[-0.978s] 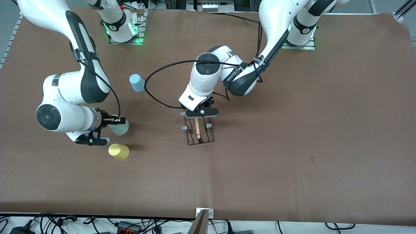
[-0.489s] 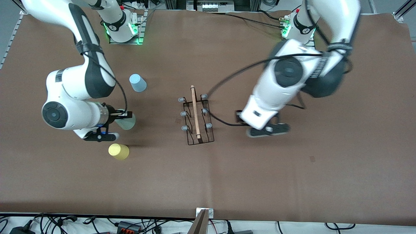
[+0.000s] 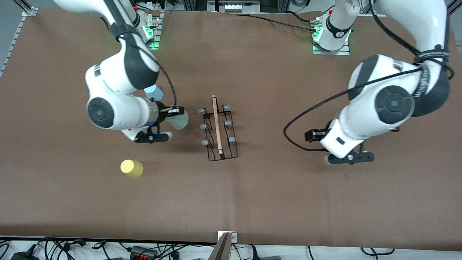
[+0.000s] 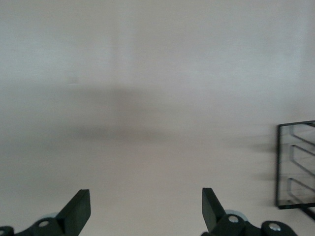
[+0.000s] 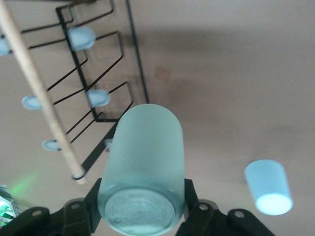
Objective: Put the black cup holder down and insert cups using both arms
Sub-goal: 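Release the rack and raise the left gripper while the right gripper carries the teal cup, then place the teal cup on a rack peg with the right gripper, then move the right gripper to the yellow cup and grasp it, then carry the yellow cup with the right gripper onto a rack peg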
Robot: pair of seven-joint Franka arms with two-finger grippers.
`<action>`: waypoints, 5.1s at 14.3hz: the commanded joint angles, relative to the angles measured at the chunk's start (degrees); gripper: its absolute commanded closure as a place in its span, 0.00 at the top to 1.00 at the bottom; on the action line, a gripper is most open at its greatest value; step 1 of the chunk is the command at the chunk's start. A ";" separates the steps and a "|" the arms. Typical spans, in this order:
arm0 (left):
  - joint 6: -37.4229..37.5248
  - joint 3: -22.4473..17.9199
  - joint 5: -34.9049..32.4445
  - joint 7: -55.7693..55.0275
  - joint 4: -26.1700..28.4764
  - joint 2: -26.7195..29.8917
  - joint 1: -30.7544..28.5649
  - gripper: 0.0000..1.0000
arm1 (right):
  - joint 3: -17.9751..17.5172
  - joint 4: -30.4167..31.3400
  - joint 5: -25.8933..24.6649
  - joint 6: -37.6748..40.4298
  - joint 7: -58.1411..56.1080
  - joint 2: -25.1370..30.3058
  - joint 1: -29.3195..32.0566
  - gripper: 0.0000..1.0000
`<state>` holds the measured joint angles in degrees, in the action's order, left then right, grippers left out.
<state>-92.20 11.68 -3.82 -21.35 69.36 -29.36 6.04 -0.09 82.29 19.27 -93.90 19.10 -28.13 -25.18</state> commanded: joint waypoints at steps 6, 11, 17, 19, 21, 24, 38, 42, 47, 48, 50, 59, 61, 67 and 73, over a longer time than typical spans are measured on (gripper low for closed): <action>9.14 -13.79 0.13 18.79 9.56 19.15 -4.01 1.00 | 0.44 -0.81 -0.54 -1.90 6.30 -3.25 -6.90 0.30; 3.52 -11.96 4.26 19.33 22.47 26.18 -4.19 1.00 | 0.45 -0.55 -2.30 -2.78 6.39 -5.35 -7.34 0.30; 2.11 -11.24 4.00 19.33 23.20 26.64 -4.28 1.00 | 0.45 -0.55 -2.57 -4.80 6.48 -7.90 -7.43 1.00; 2.29 -11.16 4.00 18.63 23.63 26.89 -4.28 1.00 | 0.80 -0.90 -2.48 -4.28 6.30 -7.30 -6.99 1.00; 1.94 -11.24 3.74 18.63 23.11 26.46 -4.28 1.00 | 1.58 -1.07 -2.31 -3.93 6.48 -3.88 -5.16 1.00; 1.59 -11.77 5.22 18.28 22.93 26.63 -6.12 1.00 | 5.08 -2.47 -3.18 -4.45 7.27 -2.02 -1.81 1.00; 2.46 -10.37 3.83 18.54 23.11 27.07 -7.45 1.00 | 12.22 -7.49 -12.06 -24.93 -6.62 -18.18 8.48 1.00; 6.42 -10.28 3.38 17.05 23.11 27.16 -7.09 1.00 | 12.14 -7.58 -11.80 -25.54 -8.99 -19.86 8.65 1.00; 3.96 -10.45 3.47 17.04 23.02 27.16 -7.27 1.00 | 12.14 -7.58 -11.71 -26.33 -8.73 -20.65 8.65 0.63; 3.96 -10.45 3.47 17.04 23.02 27.16 -7.27 1.00 | 12.14 -7.58 -11.71 -26.25 -8.73 -20.65 8.57 0.44; 3.87 -10.45 3.73 17.04 23.02 27.16 -7.36 1.00 | 12.14 -7.67 -11.80 -25.37 -8.99 -19.95 8.30 0.23; 3.61 -10.63 3.74 17.40 22.84 27.07 -7.62 1.00 | 6.34 -24.54 -11.71 -3.31 -5.30 -15.21 2.34 0.20; 3.78 -10.89 4.08 17.48 22.49 26.99 -7.62 1.00 | 6.16 -24.54 -11.80 -3.75 -1.98 -15.12 -1.17 0.22; 3.34 -11.33 4.09 17.22 22.40 26.98 -7.80 1.00 | 3.70 -24.54 -11.63 -10.95 7.36 -15.82 -6.81 0.22; 3.87 -10.37 3.38 16.24 22.14 27.16 -8.68 1.00 | 3.17 -24.01 -7.51 -10.43 7.80 -16.69 -6.81 0.22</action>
<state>-88.43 0.34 0.56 -4.70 91.04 -3.34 -2.37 3.92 58.24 9.23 -104.31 26.16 -44.45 -32.50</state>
